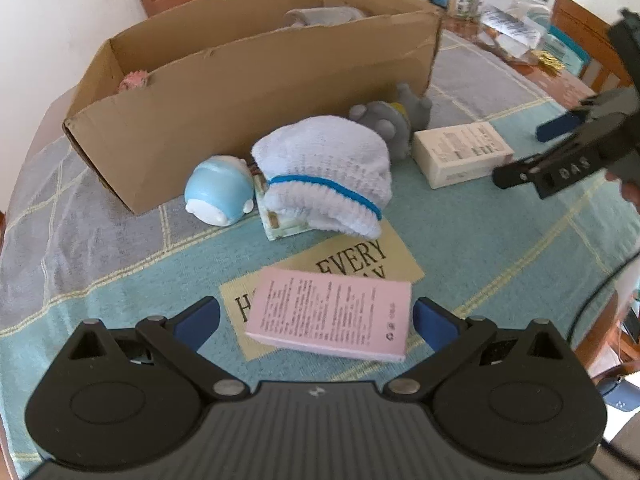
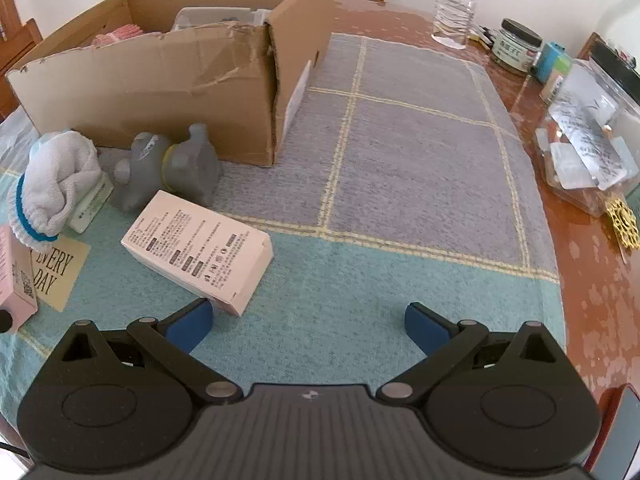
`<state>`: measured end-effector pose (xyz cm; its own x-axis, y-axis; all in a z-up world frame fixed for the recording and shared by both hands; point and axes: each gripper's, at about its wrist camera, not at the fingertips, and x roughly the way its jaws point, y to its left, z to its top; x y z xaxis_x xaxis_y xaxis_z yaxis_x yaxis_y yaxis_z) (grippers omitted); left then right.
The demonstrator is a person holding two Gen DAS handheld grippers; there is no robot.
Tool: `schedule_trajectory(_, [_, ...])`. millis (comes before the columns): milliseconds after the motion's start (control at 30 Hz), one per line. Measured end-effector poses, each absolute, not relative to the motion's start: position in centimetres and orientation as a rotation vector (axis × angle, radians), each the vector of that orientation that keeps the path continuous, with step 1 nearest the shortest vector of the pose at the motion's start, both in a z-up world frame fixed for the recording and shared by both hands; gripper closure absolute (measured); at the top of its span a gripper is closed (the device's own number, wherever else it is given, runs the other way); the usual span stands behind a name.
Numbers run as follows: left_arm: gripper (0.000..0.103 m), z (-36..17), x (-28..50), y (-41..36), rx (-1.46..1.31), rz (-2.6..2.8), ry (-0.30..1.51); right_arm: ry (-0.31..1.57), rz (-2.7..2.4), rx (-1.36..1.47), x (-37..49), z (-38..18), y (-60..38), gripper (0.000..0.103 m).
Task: Organize objects
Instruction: 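Close the left tool on the pink card box while the right tool grasps the beige box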
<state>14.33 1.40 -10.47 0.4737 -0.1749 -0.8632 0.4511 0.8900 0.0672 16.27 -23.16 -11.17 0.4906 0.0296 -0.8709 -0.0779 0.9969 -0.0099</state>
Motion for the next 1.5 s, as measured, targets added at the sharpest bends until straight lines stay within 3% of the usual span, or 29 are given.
schedule_trajectory(1033, [0.001, -10.8, 16.3, 7.4, 0.124, -0.155, 1.027, 1.051, 0.121, 0.052, 18.3, -10.6, -16.5, 0.000])
schedule_trajectory(1500, [0.001, -11.8, 16.4, 7.6, 0.086, -0.148, 1.030, 1.044, -0.008, -0.001, 18.0, -11.3, -19.3, 0.000])
